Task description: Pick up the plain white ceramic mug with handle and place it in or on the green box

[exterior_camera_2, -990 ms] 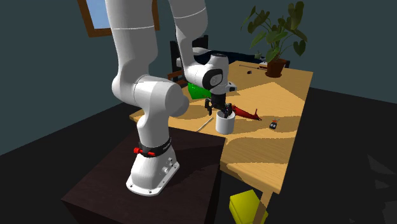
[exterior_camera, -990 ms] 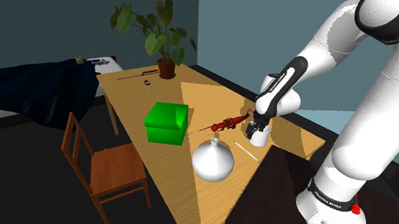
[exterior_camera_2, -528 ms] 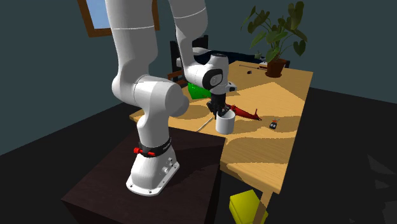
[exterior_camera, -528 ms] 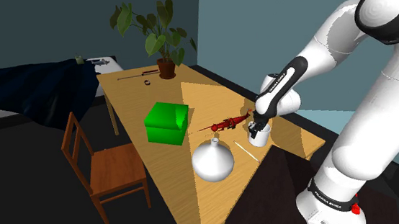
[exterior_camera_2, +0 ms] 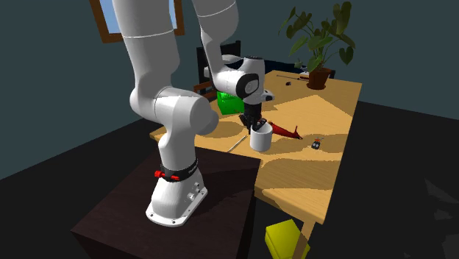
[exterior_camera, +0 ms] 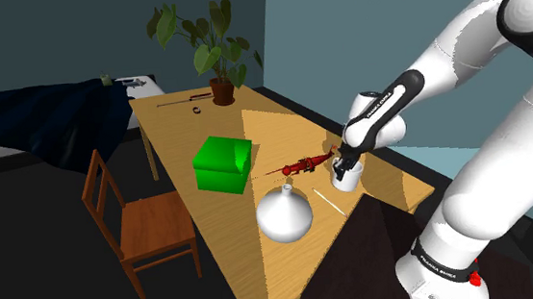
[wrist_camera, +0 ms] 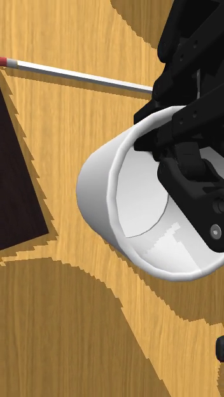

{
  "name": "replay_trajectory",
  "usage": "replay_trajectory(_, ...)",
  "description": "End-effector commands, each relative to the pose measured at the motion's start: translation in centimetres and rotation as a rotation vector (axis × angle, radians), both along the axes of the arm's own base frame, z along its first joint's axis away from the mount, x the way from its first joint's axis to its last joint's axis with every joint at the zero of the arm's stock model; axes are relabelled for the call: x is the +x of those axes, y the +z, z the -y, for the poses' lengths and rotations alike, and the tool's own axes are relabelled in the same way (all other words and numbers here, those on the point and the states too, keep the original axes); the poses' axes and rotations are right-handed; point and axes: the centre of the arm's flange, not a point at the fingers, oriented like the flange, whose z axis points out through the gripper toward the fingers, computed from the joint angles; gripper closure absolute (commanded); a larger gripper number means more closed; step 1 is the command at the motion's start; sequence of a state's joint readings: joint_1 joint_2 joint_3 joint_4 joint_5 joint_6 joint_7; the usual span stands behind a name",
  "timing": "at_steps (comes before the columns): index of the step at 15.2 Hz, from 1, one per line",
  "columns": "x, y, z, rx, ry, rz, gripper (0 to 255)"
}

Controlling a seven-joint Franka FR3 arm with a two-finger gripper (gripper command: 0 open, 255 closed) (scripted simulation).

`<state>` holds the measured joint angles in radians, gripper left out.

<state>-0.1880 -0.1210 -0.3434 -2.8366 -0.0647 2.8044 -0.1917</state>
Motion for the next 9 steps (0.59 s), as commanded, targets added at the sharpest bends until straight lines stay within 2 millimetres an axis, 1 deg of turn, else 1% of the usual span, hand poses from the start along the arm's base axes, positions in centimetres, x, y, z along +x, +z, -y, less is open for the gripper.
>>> replay_trajectory(1, 0.0, 1.0, 0.0, 0.000, 0.000, 0.000, 255)
replay_trajectory(9, 0.0, 5.2, 0.0, 0.000, 0.000, 0.000, 255)
